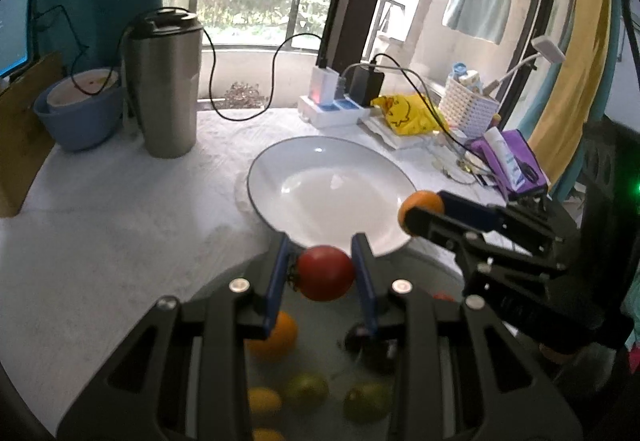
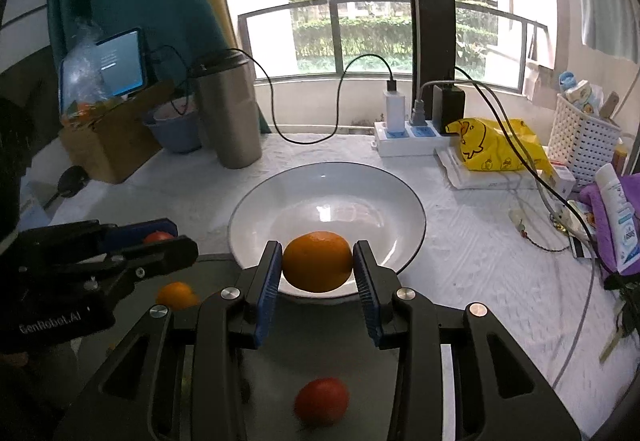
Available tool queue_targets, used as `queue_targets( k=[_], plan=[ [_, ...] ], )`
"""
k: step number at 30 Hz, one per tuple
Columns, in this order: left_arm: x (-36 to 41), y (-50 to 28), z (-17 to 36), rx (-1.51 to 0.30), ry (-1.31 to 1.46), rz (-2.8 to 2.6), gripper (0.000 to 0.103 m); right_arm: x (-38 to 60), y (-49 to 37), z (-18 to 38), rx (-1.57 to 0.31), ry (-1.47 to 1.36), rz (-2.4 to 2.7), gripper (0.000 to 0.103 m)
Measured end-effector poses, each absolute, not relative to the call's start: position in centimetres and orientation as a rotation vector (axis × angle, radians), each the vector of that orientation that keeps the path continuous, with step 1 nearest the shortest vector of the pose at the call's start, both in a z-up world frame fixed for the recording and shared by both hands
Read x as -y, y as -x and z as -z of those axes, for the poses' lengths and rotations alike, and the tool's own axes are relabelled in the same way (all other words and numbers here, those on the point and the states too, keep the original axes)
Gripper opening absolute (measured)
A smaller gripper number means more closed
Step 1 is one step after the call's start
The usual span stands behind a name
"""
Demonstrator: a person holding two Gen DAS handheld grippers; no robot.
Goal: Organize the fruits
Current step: 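Carry tomato and orange into the white bowl and open both tools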
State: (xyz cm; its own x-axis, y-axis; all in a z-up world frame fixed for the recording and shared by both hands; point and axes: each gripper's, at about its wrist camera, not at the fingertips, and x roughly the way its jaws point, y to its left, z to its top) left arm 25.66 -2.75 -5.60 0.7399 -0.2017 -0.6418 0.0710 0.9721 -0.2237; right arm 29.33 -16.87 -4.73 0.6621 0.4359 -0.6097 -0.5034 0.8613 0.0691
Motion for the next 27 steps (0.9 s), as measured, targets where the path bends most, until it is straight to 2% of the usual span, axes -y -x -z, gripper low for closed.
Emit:
queue_targets(
  k=[27],
  plan=[
    [1.3,-36.7,9.1,-0.944,0.271,0.160,0.034,15.4,-38.6,8.0,-0.818,0.089,-0.498,0.040]
  ],
)
